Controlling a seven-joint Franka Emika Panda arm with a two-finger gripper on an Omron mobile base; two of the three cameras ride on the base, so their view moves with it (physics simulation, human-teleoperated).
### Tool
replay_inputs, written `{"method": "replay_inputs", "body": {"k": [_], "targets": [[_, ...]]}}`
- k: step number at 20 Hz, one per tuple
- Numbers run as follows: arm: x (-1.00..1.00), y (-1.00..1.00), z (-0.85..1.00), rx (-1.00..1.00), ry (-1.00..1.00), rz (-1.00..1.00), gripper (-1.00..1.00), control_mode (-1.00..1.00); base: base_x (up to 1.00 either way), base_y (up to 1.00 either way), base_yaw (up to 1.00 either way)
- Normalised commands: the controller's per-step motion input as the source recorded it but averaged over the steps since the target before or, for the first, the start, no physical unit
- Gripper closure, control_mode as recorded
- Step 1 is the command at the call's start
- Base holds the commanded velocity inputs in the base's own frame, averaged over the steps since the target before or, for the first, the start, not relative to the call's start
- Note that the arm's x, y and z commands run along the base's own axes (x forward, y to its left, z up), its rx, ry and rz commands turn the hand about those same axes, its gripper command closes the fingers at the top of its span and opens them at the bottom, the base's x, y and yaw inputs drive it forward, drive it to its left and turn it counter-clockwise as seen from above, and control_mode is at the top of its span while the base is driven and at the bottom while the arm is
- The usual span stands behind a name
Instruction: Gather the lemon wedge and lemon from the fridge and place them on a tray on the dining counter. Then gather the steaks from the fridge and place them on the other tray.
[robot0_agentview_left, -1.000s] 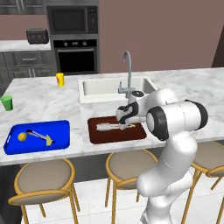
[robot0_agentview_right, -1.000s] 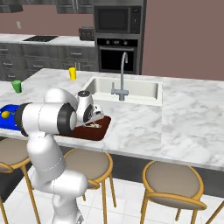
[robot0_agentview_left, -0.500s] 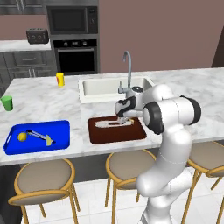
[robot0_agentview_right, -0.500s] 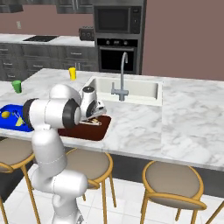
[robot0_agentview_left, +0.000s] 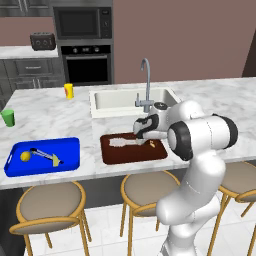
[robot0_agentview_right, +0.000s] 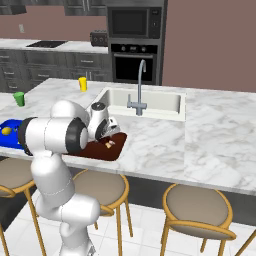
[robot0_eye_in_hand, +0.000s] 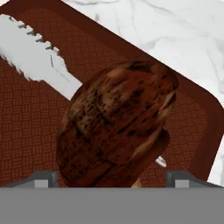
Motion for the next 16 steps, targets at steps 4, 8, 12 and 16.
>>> {"method": "replay_inputs", "body": {"k": [4, 8, 12, 16], "targets": [[0.04, 0.0, 0.26, 0.0, -0.05, 0.0, -1.0, -1.0, 0.0, 0.0, 0.0], [-0.07, 0.07, 0.54, 0.0, -0.03, 0.0, -1.0, -1.0, 0.0, 0.0, 0.0], [-0.29, 0.08, 0.67, 0.0, 0.0, 0.0, -1.0, -1.0, 0.0, 0.0, 0.0], [-0.37, 0.01, 0.85, 0.0, 0.0, 0.0, -1.0, -1.0, 0.0, 0.0, 0.0]]}}
